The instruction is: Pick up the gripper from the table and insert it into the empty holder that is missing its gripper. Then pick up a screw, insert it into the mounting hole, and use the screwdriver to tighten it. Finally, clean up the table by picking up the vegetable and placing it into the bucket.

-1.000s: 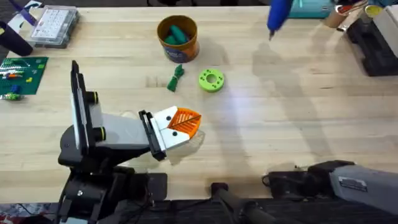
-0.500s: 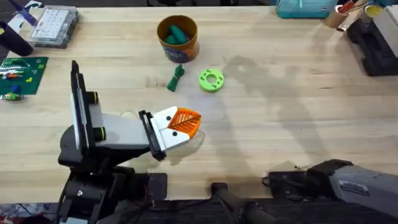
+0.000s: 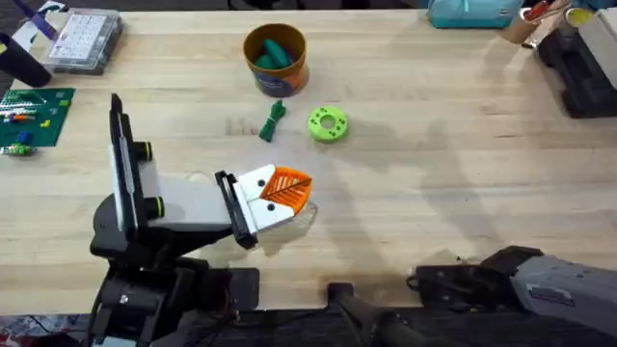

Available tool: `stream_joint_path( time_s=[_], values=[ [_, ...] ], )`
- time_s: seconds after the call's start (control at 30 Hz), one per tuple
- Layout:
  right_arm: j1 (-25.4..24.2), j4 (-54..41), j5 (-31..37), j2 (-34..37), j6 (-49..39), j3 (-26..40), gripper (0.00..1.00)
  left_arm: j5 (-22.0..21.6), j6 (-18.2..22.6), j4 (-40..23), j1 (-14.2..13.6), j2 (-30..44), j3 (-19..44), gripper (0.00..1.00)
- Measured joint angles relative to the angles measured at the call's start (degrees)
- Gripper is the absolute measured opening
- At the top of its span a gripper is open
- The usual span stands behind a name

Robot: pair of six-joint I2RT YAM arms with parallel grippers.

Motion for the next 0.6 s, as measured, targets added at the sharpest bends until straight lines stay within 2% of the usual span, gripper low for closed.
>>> stream_joint_path(
  time_s=[0.27,0.6],
  values=[
    [5.9,14.0,-3.6,0.0,2.1,-6.9,0.026,0.0,0.0,0.0,0.0,0.0,0.0,0.01],
    [8.2,20.4,-13.2,1.0,7.0,-7.9,0.026,0.0,0.0,0.0,0.0,0.0,0.0,0.01]
  ],
)
